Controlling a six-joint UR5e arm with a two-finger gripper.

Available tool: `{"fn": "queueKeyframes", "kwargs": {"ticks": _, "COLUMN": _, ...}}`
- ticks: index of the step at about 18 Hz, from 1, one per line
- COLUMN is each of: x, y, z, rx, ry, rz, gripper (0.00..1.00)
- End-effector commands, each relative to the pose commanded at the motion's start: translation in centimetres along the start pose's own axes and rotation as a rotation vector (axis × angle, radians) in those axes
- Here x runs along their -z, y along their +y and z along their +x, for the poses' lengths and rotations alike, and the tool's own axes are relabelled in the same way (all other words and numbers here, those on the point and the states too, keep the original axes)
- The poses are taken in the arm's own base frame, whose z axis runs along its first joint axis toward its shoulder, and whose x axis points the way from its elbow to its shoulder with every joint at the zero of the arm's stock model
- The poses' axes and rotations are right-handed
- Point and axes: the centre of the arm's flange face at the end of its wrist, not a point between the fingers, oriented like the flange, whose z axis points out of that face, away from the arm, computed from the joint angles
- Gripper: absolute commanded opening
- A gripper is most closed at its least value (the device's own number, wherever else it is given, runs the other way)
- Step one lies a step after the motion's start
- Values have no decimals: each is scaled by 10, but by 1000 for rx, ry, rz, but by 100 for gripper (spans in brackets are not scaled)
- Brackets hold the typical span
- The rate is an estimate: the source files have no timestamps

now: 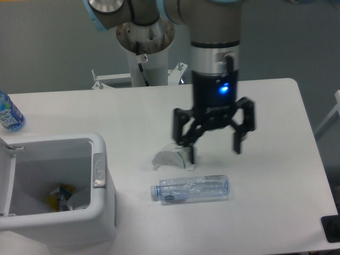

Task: Open the trash can
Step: 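Lift the gripper up and away from the opened trash can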

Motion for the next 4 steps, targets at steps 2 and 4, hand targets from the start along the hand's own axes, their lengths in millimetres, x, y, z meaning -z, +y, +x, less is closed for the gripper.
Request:
{"fn": "queueKeyframes", "kwargs": {"ticks": 2, "x": -13, "y": 16, "z": -12, "rx": -169, "ry": -56, "rz": -94, "gripper": 100}}
{"fn": "queueKeyframes", "kwargs": {"ticks": 4, "x": -17, "y": 22, "z": -21, "rx": -268, "ry": -74, "rz": -133, "gripper": 100}}
